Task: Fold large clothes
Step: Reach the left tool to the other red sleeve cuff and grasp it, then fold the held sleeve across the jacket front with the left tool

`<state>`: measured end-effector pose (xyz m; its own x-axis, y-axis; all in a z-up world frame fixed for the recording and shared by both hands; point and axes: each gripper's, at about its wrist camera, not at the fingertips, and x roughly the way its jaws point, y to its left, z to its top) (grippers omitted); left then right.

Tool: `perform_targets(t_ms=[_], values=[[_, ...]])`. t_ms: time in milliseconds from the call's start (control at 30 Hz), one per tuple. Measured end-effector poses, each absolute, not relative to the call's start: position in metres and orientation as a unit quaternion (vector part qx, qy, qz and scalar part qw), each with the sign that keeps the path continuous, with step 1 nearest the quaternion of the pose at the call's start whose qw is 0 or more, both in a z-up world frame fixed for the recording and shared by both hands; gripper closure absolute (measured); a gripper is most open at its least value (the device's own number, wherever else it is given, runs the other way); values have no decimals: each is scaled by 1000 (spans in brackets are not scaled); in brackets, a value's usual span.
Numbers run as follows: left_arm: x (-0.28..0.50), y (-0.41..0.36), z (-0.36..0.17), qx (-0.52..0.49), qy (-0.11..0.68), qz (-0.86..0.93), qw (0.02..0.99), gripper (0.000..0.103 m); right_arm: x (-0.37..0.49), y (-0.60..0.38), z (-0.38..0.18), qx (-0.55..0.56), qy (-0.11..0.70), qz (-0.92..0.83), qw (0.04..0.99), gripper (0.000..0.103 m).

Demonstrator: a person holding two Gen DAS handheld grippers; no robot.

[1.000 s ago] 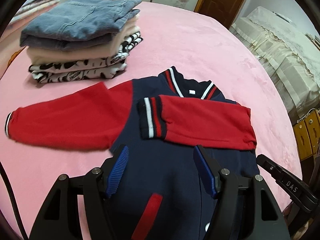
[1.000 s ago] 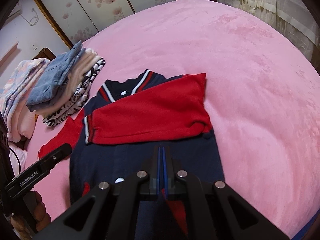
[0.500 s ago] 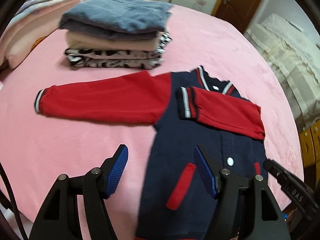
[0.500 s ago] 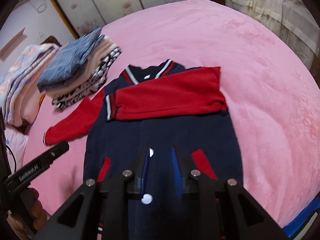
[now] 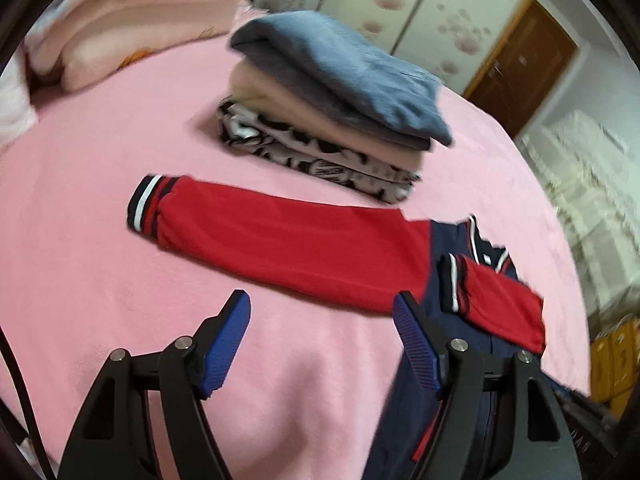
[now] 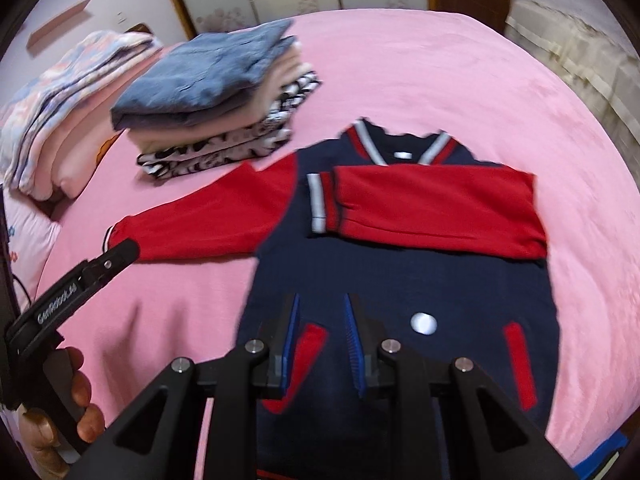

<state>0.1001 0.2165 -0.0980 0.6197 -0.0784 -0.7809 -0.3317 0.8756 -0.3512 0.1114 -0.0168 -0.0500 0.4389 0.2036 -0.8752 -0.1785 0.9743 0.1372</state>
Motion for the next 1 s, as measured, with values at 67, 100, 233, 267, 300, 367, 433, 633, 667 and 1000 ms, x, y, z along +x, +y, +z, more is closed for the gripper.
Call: perform_targets(t_ms=[67, 100, 233, 267, 300, 367, 433, 633, 667, 1000], values=[[102, 236, -108, -278, 427, 58, 858, 31, 115, 1, -51, 0, 515, 123, 848, 80], [102, 245, -114, -295, 427, 56, 853, 31, 116, 9, -51, -7, 513, 128, 849, 80], [104, 273, -132, -333, 426, 71, 838, 31, 123, 35, -52, -24, 505, 148, 850, 80], [105, 279, -137, -344, 427, 73, 833, 31, 125, 41, -53, -26, 504, 152, 850, 80], [106, 288, -145, -361, 429, 72, 825, 31, 127, 45, -53, -28, 503, 155, 850, 80], [106, 300, -158, -390, 428, 65, 813, 31, 131, 55, -56, -31, 503, 161, 849, 80], [103, 310, -170, -418, 419, 63, 803, 31, 132, 61, -58, -33, 502, 166, 848, 80], [106, 331, -196, -488, 373, 47, 788, 32, 133, 70, -71, -45, 503, 178, 845, 80], [107, 335, -197, -496, 363, 46, 788, 32, 133, 70, -73, -45, 504, 178, 844, 80], [132, 351, -208, -524, 340, 71, 778, 93, 140, 42, -84, -13, 511, 163, 844, 80]])
